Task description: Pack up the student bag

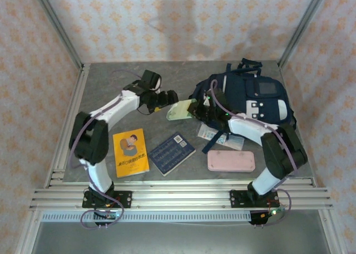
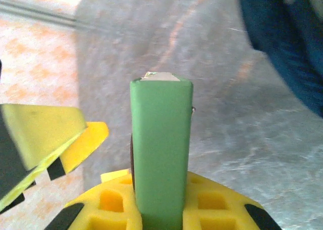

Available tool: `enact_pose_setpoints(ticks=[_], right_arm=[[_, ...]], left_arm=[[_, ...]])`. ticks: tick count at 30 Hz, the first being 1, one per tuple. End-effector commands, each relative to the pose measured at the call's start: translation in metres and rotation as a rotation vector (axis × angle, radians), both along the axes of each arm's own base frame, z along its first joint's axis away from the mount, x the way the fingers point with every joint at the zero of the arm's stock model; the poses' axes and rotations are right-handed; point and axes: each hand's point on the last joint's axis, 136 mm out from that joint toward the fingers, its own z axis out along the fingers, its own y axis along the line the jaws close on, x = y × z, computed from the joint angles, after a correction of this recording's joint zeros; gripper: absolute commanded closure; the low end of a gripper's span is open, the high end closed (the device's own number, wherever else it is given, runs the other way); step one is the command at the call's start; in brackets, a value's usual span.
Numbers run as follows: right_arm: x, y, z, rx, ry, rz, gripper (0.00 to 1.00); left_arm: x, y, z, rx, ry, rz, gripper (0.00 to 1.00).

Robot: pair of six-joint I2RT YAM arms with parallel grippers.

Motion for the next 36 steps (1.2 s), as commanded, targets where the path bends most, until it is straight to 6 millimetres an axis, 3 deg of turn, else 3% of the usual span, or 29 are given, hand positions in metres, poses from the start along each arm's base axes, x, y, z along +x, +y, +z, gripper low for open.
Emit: enact_pose_setpoints(ticks=[1, 10, 18, 26, 30, 36], right_arm=[[-0.006, 0.005, 0.078, 0.086, -0.171, 0.111, 1.00], [-0.027, 0.005, 0.146, 0.307, -0.217, 0.154, 1.00], [-0.050, 0.006, 0.189, 0.485, -0.231, 0.252, 1.00], [-0.079, 0.005, 0.195, 0.478, -0.215, 0.383, 1.00], [-0.088, 0.000, 0.182, 0.400, -0.201, 0.393, 1.00], [-0.089, -0.013, 0.171, 0.362, -0.189, 0.369, 1.00]], left_arm=[[-0.018, 0.001, 0.017, -0.076, 0.006, -0.007, 0.00], [-0.042, -0.017, 0.057, -0.271, -0.020, -0.072, 0.00], [-0.063, -0.026, 0.101, -0.428, -0.120, -0.128, 0.03], [-0.079, -0.028, 0.140, -0.554, -0.226, -0.160, 0.11], [-0.084, -0.025, 0.155, -0.603, -0.271, -0.155, 0.18], [-0.089, -0.018, 0.172, -0.643, -0.328, -0.147, 0.18]])
